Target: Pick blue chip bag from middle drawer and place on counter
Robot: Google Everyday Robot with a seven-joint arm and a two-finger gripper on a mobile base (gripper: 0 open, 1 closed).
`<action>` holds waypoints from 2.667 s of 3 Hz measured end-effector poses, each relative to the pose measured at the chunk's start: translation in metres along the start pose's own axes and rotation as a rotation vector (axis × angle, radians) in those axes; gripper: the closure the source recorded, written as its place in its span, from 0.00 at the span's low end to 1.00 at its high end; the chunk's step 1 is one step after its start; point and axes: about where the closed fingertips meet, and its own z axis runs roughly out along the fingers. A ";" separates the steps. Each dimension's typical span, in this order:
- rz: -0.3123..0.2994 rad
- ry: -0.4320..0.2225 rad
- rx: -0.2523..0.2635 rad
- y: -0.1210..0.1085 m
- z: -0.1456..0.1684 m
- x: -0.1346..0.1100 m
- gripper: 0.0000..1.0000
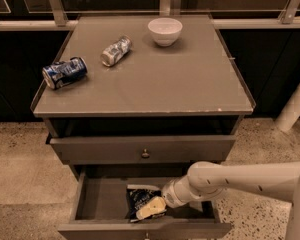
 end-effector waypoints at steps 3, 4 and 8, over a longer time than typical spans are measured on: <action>0.025 0.017 0.025 0.001 0.026 0.006 0.19; 0.025 0.017 0.025 0.001 0.026 0.006 0.42; 0.025 0.017 0.025 0.001 0.026 0.006 1.00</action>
Offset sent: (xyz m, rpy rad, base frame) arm -0.0007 0.0165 -0.0397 -0.0697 0.0240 -0.0685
